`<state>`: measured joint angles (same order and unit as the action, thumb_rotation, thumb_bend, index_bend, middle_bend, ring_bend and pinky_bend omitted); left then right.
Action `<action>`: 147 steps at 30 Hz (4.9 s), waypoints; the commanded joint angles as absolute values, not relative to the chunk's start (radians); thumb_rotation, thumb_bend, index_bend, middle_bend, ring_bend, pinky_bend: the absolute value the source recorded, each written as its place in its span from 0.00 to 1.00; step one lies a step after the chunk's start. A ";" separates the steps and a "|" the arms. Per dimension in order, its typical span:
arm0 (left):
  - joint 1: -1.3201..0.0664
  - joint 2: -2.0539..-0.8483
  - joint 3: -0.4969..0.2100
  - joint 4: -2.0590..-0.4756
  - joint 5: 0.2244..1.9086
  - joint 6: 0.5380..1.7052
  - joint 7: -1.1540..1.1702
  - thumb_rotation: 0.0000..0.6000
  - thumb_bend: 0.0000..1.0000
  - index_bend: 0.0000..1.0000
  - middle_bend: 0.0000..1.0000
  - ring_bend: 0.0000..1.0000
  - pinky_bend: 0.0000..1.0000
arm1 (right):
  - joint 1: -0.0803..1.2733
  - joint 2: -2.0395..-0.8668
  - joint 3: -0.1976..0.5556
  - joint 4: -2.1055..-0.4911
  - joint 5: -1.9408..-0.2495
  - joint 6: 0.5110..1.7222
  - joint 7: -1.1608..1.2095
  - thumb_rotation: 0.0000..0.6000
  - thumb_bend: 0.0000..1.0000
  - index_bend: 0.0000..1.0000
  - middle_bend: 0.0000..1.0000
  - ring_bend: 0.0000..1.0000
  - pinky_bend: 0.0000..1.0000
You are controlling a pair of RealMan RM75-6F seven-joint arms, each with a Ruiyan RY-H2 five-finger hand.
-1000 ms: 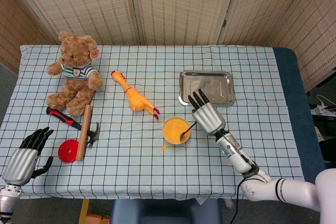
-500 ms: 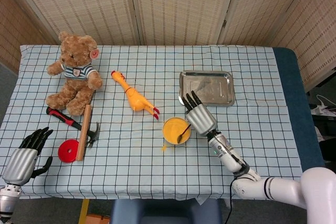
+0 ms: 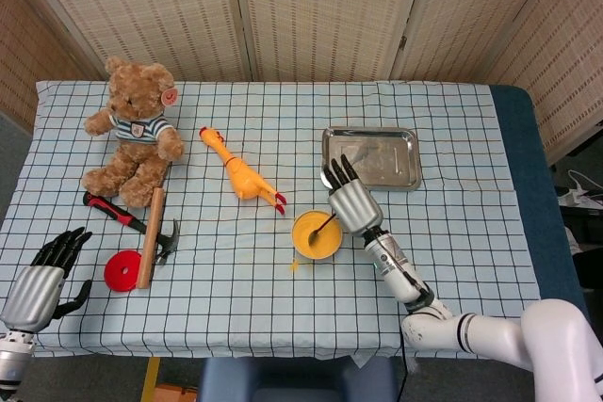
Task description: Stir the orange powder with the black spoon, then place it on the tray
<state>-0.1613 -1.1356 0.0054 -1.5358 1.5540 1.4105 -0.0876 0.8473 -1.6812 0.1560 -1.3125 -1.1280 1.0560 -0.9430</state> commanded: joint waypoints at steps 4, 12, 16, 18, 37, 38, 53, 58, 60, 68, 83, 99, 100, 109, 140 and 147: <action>-0.160 -1.136 0.007 -1.540 1.560 1.415 -0.081 1.00 0.45 0.00 0.00 0.00 0.12 | 0.804 -1.603 0.129 -1.406 -1.156 1.090 -0.912 1.00 0.65 0.88 0.09 0.00 0.00; -0.159 -1.136 0.010 -1.544 1.565 1.418 -0.075 1.00 0.45 0.00 0.00 0.00 0.12 | 0.784 -1.577 0.101 -1.443 -1.159 1.086 -0.918 1.00 0.65 0.88 0.09 0.00 0.00; -0.158 -1.135 0.010 -1.544 1.567 1.420 -0.078 1.00 0.45 0.00 0.00 0.00 0.12 | 0.785 -1.590 0.096 -1.430 -1.149 1.076 -0.929 1.00 0.65 0.88 0.09 0.00 0.00; -0.159 -1.135 0.010 -1.542 1.567 1.418 -0.080 1.00 0.45 0.00 0.00 0.00 0.12 | 0.789 -1.602 0.098 -1.416 -1.145 1.072 -0.936 1.00 0.65 0.88 0.09 0.00 0.00; -0.166 -1.128 0.009 -1.534 1.556 1.399 -0.104 1.00 0.45 0.00 0.00 0.00 0.12 | 0.842 -1.774 0.161 -1.234 -1.066 1.088 -1.043 1.00 0.65 0.88 0.09 0.00 0.00; -0.166 -1.127 0.008 -1.534 1.555 1.398 -0.107 1.00 0.45 0.00 0.00 0.00 0.12 | 0.845 -1.784 0.167 -1.221 -1.066 1.092 -1.041 1.00 0.65 0.88 0.09 0.00 0.00; -0.165 -1.125 0.007 -1.534 1.553 1.401 -0.113 1.00 0.45 0.00 0.00 0.00 0.12 | 0.852 -1.791 0.217 -1.203 -1.072 1.105 -0.961 1.00 0.65 0.88 0.09 0.00 0.00; -0.165 -1.127 0.006 -1.533 1.552 1.401 -0.110 1.00 0.45 0.00 0.00 0.00 0.12 | 0.870 -1.809 0.229 -1.166 -1.049 1.075 -0.961 1.00 0.65 0.88 0.10 0.00 0.00; -0.165 -1.128 0.006 -1.532 1.551 1.400 -0.109 1.00 0.46 0.00 0.00 0.00 0.12 | 0.877 -1.824 0.228 -1.141 -1.044 1.063 -0.960 1.00 0.65 0.88 0.10 0.00 0.00; -0.164 -1.128 0.006 -1.533 1.550 1.401 -0.106 1.00 0.45 0.00 0.00 0.00 0.12 | 0.871 -1.823 0.199 -1.130 -1.045 1.033 -0.950 1.00 0.65 0.89 0.10 0.00 0.00; -0.165 -1.131 0.011 -1.540 1.564 1.405 -0.091 1.00 0.45 0.00 0.00 0.00 0.12 | 0.817 -1.665 0.169 -1.363 -1.043 1.099 -0.993 1.00 0.65 0.90 0.10 0.00 0.00; -0.164 -1.129 0.012 -1.538 1.568 1.409 -0.097 1.00 0.46 0.00 0.00 0.00 0.12 | 0.817 -1.783 0.199 -1.197 -1.064 1.109 -0.846 1.00 0.65 0.89 0.10 0.00 0.00; -0.163 -1.129 0.013 -1.538 1.569 1.410 -0.097 1.00 0.46 0.00 0.00 0.00 0.12 | 0.820 -1.791 0.216 -1.174 -1.049 1.104 -0.833 1.00 0.65 0.89 0.10 0.00 0.00; -0.167 -1.133 0.012 -1.537 1.563 1.401 -0.089 1.00 0.46 0.00 0.00 0.00 0.12 | 0.941 -1.898 0.390 -0.804 -0.832 0.932 -0.831 1.00 0.65 0.89 0.10 0.00 0.00; -0.166 -1.130 0.012 -1.544 1.556 1.398 -0.083 1.00 0.45 0.00 0.00 0.00 0.12 | 0.829 -1.688 0.417 -1.044 -0.854 0.994 -0.709 1.00 0.43 0.00 0.00 0.00 0.00; -0.162 -1.135 0.005 -1.545 1.548 1.408 -0.066 1.00 0.45 0.00 0.00 0.00 0.12 | 0.553 -1.337 0.221 -1.615 -1.088 1.168 -0.598 1.00 0.43 0.00 0.00 0.00 0.00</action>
<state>-0.1631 -1.1343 0.0061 -1.5453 1.5490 1.4060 -0.0677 0.7740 -1.6072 0.3771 -1.2580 -0.8923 1.0006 -0.6866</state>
